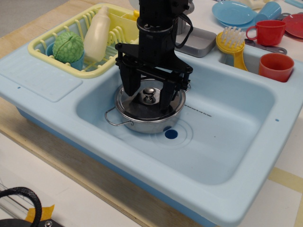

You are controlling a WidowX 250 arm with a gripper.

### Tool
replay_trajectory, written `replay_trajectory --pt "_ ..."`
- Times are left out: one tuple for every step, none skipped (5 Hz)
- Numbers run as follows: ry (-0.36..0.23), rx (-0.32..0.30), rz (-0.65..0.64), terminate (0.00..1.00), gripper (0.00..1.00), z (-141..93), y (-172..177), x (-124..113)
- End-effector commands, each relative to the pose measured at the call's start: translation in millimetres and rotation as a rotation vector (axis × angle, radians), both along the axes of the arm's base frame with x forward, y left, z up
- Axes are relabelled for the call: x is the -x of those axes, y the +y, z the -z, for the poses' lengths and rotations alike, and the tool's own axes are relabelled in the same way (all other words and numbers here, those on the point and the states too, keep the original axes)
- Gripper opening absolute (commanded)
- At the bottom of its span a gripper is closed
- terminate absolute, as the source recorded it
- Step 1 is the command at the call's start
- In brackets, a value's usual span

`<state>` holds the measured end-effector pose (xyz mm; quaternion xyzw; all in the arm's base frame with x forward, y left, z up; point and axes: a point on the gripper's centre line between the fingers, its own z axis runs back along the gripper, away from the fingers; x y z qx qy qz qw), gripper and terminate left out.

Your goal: Take lid off pot or pan

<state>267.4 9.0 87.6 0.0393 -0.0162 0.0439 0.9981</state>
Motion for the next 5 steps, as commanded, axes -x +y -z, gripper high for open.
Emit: replay_trajectory --pt "-0.029 0.008 -0.020 0.00 1.00 -0.4 5.7 -3.0" --pt "-0.032 0.012 -0.031 0.00 1.00 0.0 5.4 -3.3" --pt "-0.031 -0.009 -0.037 0.00 0.00 -9.6 1.7 -2.7" --pt "-0.045 -0.103 0.011 0.00 0.00 -30.9 -8.7 -4.2" --pt "-0.057 -0.131 -0.002 0.00 0.00 -45.1 -20.8 -4.3"
